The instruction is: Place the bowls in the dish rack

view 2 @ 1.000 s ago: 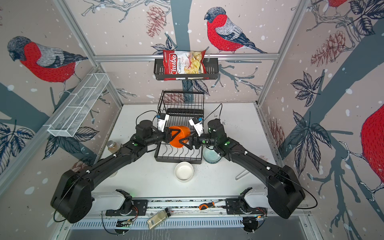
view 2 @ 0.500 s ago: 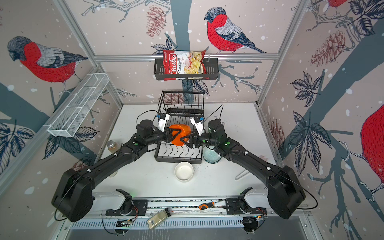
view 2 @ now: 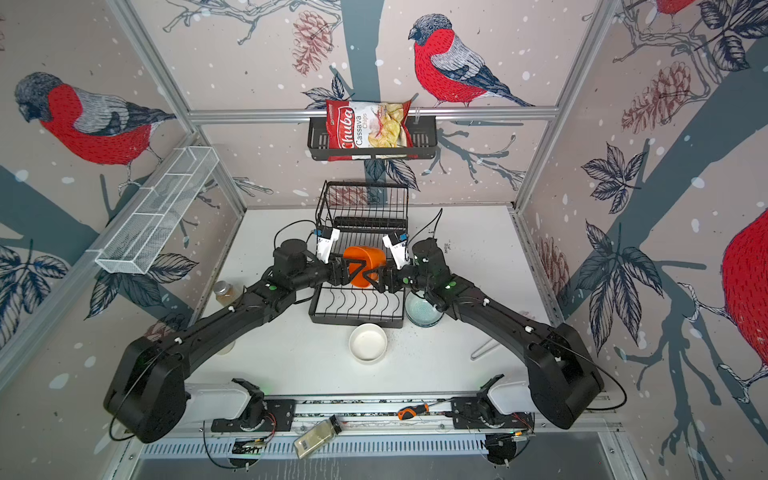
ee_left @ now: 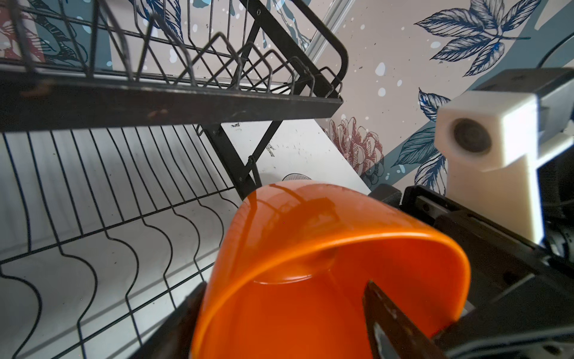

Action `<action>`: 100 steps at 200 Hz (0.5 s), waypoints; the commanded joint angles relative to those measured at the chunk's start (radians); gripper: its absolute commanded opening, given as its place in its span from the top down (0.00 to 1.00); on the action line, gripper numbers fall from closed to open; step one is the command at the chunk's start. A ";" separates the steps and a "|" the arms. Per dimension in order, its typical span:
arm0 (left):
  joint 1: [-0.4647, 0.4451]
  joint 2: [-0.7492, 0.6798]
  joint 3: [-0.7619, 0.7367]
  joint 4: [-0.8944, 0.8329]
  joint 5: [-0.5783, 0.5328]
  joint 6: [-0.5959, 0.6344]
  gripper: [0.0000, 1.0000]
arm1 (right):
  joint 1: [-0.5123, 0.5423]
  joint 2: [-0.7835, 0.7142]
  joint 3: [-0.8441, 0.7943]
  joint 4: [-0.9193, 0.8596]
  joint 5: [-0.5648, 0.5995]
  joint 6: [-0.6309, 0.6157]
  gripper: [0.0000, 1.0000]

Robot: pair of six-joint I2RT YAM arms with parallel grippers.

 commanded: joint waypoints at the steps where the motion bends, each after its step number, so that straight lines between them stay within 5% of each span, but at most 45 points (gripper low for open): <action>1: 0.001 -0.017 0.008 -0.007 -0.044 0.029 0.19 | 0.001 0.012 0.016 0.003 0.070 -0.026 0.24; 100: 0.025 -0.111 -0.045 -0.047 -0.211 0.023 0.12 | 0.025 0.080 0.038 -0.038 0.261 -0.101 0.24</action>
